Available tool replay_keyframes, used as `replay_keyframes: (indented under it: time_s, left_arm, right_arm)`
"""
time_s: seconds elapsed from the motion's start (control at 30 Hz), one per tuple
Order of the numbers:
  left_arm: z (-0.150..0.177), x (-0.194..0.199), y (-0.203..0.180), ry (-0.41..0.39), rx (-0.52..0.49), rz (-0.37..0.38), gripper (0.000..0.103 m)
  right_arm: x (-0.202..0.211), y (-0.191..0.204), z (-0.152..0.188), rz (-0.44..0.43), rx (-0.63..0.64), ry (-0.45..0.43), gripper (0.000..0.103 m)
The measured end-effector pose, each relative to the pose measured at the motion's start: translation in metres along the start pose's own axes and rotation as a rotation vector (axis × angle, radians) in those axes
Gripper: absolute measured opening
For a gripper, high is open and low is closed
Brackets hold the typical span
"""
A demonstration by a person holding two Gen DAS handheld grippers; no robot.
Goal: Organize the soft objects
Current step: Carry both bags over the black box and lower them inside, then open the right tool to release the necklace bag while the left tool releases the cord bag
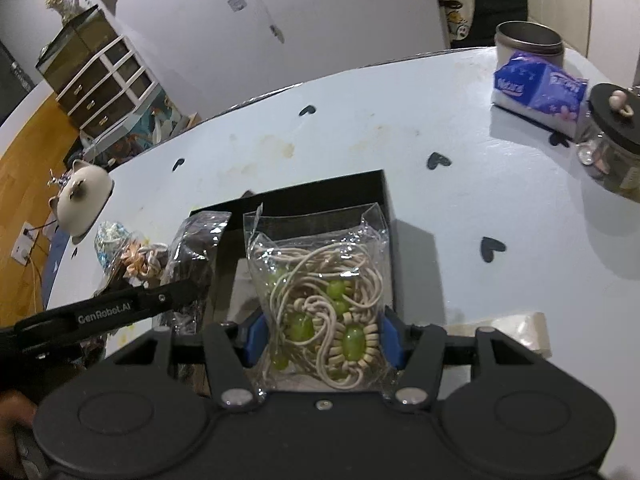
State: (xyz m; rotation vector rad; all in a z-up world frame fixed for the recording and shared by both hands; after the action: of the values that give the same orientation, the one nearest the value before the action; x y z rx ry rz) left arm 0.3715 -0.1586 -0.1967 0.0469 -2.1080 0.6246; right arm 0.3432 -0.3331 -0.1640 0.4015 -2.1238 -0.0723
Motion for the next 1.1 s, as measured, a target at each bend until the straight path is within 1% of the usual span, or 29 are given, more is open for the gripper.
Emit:
replay_keyframes:
  time_s: [0.07, 0.13, 0.23, 0.33, 0.37, 0.4, 0.47, 0.5, 0.57, 0.6, 0.67, 0.7, 0.8, 0.83, 0.93, 0.97, 1.1]
  left_arm:
    - [0.002, 0.002, -0.003, -0.007, -0.028, -0.003, 0.051]
    - [0.004, 0.005, -0.008, -0.019, -0.058, -0.004, 0.056]
    - [0.004, 0.012, -0.012, -0.051, -0.099, -0.014, 0.056]
    - [0.003, 0.017, -0.012, -0.07, -0.117, -0.014, 0.056]
    - [0.002, 0.018, -0.011, -0.072, -0.121, -0.013, 0.056]
    - [0.002, 0.018, -0.011, -0.07, -0.123, -0.012, 0.055]
    - [0.003, 0.019, -0.012, -0.066, -0.13, 0.002, 0.053]
    - [0.004, 0.02, -0.014, -0.06, -0.138, 0.015, 0.05]
    - [0.007, 0.023, -0.02, -0.05, -0.159, 0.048, 0.039]
    - [0.009, 0.024, -0.022, -0.047, -0.173, 0.06, 0.037]
    - [0.013, 0.026, -0.028, -0.042, -0.204, 0.079, 0.028]
    - [0.015, 0.028, -0.03, -0.039, -0.221, 0.087, 0.026]
    - [0.023, 0.026, -0.035, -0.008, -0.272, 0.098, 0.023]
    - [0.026, 0.022, -0.034, 0.012, -0.279, 0.092, 0.023]
    - [0.03, 0.006, -0.03, 0.057, -0.302, 0.067, 0.023]
    - [0.032, 0.0, -0.027, 0.074, -0.309, 0.055, 0.023]
    - [0.041, -0.021, -0.016, 0.138, -0.329, 0.027, 0.023]
  right_arm:
    - [-0.004, 0.002, -0.001, -0.007, 0.006, 0.008, 0.058]
    - [-0.008, 0.005, -0.002, -0.014, 0.007, 0.018, 0.058]
    - [-0.014, 0.006, -0.001, -0.001, 0.011, 0.041, 0.058]
    - [-0.018, 0.003, 0.002, 0.035, 0.005, 0.064, 0.058]
    - [-0.02, 0.003, 0.003, 0.035, -0.005, 0.07, 0.059]
    - [-0.021, 0.003, 0.004, 0.038, -0.007, 0.076, 0.059]
    - [-0.021, 0.002, 0.006, 0.056, -0.005, 0.086, 0.064]
    - [-0.021, 0.003, 0.006, 0.051, -0.004, 0.085, 0.065]
    - [-0.018, 0.004, 0.005, 0.053, 0.001, 0.072, 0.068]
    - [-0.016, 0.005, 0.004, 0.055, 0.005, 0.065, 0.069]
    - [-0.011, 0.005, 0.001, 0.06, 0.009, 0.05, 0.069]
    - [-0.009, 0.004, 0.001, 0.059, 0.009, 0.042, 0.068]
    - [-0.004, 0.004, -0.002, 0.047, 0.007, 0.025, 0.06]
    - [-0.004, 0.004, -0.003, 0.041, 0.004, 0.022, 0.056]
    - [-0.005, 0.004, -0.002, 0.035, 0.0, 0.027, 0.049]
    - [-0.005, 0.005, -0.002, 0.033, -0.001, 0.028, 0.048]
    - [-0.006, 0.006, -0.002, 0.029, 0.004, 0.028, 0.047]
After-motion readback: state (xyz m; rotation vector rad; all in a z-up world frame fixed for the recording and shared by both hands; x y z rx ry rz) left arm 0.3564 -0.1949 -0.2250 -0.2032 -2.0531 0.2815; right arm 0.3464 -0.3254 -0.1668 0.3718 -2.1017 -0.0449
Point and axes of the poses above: each gripper's, at about its wrist camera, not at the fingertips, and x roughly against the way its jaws point, y to its left, z to its underside, the point moved 10 cm from there along -x, roughly the way its jaws point, and after that the axes turned 15 degrees about x, right-handed, at the moved point
